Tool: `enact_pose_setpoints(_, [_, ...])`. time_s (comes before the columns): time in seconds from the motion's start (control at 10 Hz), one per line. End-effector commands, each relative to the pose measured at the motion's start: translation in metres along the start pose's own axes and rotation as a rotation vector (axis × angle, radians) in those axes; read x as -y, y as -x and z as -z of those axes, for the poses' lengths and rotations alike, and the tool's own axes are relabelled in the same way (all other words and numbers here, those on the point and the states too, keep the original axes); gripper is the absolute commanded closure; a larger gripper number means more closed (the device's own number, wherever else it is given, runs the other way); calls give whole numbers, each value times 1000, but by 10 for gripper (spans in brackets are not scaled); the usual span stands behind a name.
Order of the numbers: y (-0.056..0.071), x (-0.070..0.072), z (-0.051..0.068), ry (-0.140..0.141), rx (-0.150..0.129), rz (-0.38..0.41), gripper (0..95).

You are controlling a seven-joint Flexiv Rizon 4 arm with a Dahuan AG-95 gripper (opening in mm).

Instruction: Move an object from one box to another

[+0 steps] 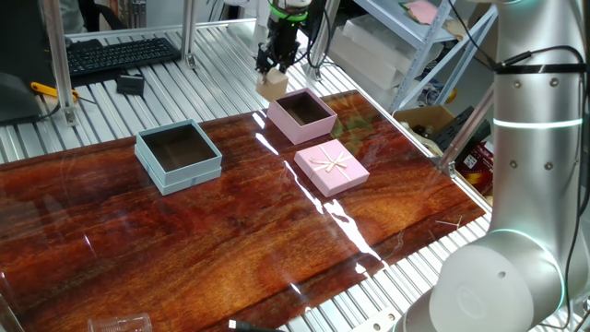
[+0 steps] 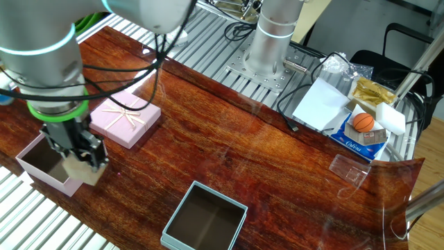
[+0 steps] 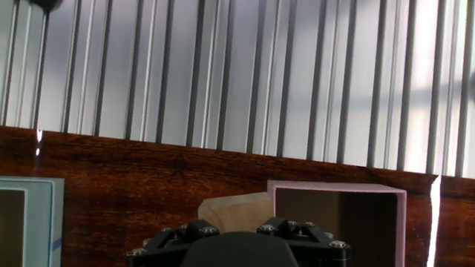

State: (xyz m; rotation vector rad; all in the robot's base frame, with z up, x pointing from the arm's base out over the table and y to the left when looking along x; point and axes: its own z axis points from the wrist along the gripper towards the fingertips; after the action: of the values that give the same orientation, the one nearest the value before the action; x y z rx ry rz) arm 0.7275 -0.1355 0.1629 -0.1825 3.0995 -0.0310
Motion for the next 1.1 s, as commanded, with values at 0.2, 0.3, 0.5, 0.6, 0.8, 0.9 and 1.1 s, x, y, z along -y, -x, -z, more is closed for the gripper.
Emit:
enact_pose_setpoints(0.2, [-7, -24, -1, 9, -23, -40, 950])
enact_pose_setpoints(0.3, [-8, -32, 0, 15, -28, -47, 950])
enact_pose_setpoints(0.5, [-10, -51, 2, 17, -40, -43, 950])
enact_pose_setpoints(0.6, [-12, -61, 4, 18, -45, -48, 950])
enact_pose_setpoints(0.8, [-20, -82, 6, 17, -56, -80, 950])
enact_pose_setpoints(0.9, [-22, -89, 6, 17, -60, -91, 950])
enact_pose_setpoints(1.1, [-29, -107, 10, 20, -63, -115, 950])
